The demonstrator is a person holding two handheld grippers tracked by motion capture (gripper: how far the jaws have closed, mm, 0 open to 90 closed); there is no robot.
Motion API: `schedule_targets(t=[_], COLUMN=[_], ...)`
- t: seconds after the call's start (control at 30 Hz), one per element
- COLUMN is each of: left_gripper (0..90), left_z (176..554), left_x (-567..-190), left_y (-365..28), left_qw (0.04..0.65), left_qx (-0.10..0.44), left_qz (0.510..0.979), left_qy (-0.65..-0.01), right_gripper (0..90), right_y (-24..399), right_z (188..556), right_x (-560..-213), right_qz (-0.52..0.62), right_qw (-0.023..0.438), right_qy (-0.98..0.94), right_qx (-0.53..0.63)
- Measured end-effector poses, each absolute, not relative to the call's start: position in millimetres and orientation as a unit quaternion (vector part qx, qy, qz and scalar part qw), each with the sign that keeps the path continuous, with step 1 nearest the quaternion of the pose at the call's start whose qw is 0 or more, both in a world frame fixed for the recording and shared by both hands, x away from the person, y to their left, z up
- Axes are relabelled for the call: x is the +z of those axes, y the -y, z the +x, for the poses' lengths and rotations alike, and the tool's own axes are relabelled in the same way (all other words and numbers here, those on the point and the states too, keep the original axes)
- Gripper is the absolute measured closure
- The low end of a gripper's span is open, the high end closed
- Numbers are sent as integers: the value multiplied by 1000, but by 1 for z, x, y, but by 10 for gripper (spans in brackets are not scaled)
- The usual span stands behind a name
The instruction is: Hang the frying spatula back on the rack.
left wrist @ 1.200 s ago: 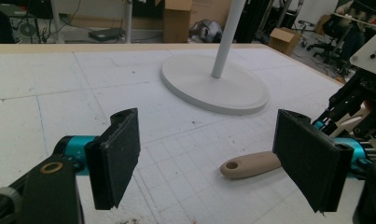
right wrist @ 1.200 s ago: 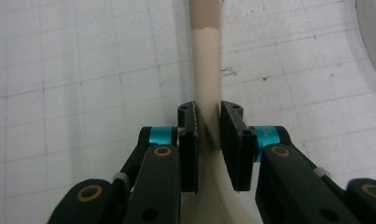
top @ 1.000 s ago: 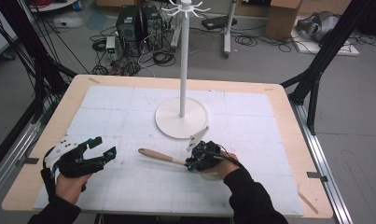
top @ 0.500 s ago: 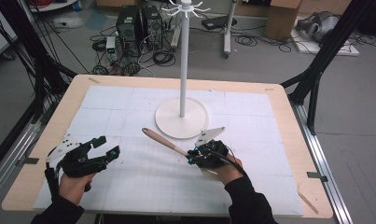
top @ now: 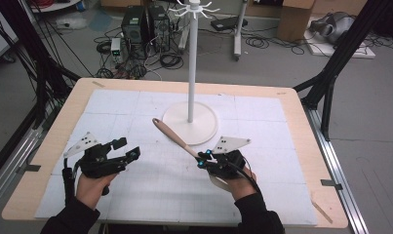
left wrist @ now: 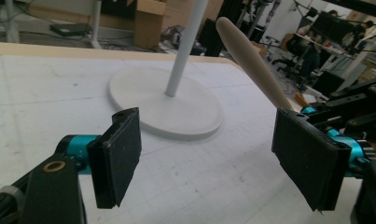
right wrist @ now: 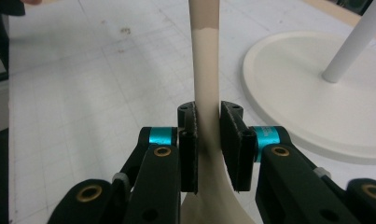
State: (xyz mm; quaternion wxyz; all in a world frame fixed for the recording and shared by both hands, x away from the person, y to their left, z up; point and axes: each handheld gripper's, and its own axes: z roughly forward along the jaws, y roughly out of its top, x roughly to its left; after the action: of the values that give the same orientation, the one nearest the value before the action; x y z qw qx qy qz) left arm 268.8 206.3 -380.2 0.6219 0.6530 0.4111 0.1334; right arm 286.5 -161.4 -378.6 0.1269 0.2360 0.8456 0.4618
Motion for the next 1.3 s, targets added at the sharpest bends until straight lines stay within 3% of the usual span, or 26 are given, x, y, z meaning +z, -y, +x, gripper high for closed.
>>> schedule_targets(t=[0.6, 1.07, 1.3], left_gripper=[270, 393, 501], left_z=[299, 306, 309], left_x=[-335, -330, -328], left_y=[-141, -120, -114], left_qw=[656, 671, 676], left_qx=[77, 35, 24], left_qz=[656, 632, 614], left_qy=[-364, -387, -407], right_gripper=[773, 773, 772], right_y=[176, 168, 165], right_z=[265, 263, 262], right_x=[-363, -362, -362], right_qz=[263, 258, 263], right_qw=[161, 167, 171], right_qy=[-795, -795, -792], right_qx=[522, 523, 523])
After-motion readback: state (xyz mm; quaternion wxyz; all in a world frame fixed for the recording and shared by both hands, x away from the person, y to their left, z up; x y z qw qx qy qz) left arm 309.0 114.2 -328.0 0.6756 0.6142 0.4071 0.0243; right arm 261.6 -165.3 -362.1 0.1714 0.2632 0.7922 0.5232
